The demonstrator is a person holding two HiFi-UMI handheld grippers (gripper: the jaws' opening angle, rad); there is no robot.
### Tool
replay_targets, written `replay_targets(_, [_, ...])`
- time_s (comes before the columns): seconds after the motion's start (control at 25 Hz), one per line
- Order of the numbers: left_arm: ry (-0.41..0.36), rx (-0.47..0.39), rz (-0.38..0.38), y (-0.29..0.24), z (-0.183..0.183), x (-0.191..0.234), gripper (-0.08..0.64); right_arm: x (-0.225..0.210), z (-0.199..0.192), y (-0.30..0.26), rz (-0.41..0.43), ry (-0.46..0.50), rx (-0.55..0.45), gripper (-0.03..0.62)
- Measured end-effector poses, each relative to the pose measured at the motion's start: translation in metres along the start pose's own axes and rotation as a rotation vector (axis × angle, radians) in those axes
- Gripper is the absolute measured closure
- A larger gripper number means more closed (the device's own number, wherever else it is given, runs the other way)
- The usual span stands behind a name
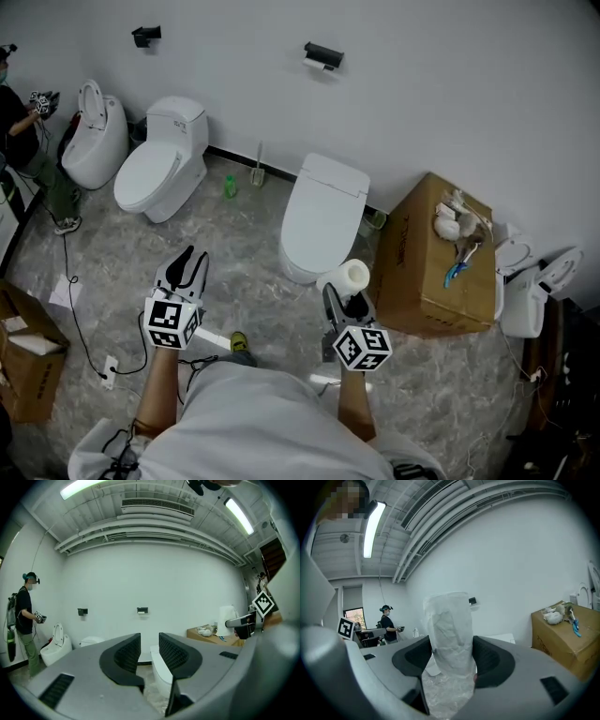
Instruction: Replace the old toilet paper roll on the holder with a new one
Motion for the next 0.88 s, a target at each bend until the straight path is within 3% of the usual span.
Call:
replay_targets(0.4, [0.009, 0.01, -0.009, -0.063, -0.006, 0.077, 0.442, 0.02, 0.011, -0.09, -0.026, 0.001, -0.02, 0.314])
replay_targets(0.88, [-0.016, 0.036, -0.069, -0.145, -0.01, 0.104, 0.442, -0.003, 0.019, -0.16, -0.041, -0.046, -0.031, 0.313])
Point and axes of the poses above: the fingertips, and each gripper's own axes: y backward along the fingers, x to its left, z out of its top, the point moved 2 cm from there along y, backward along the fingers, and after that the axes turned 5 degrees about -y, right-handed, at the moved point
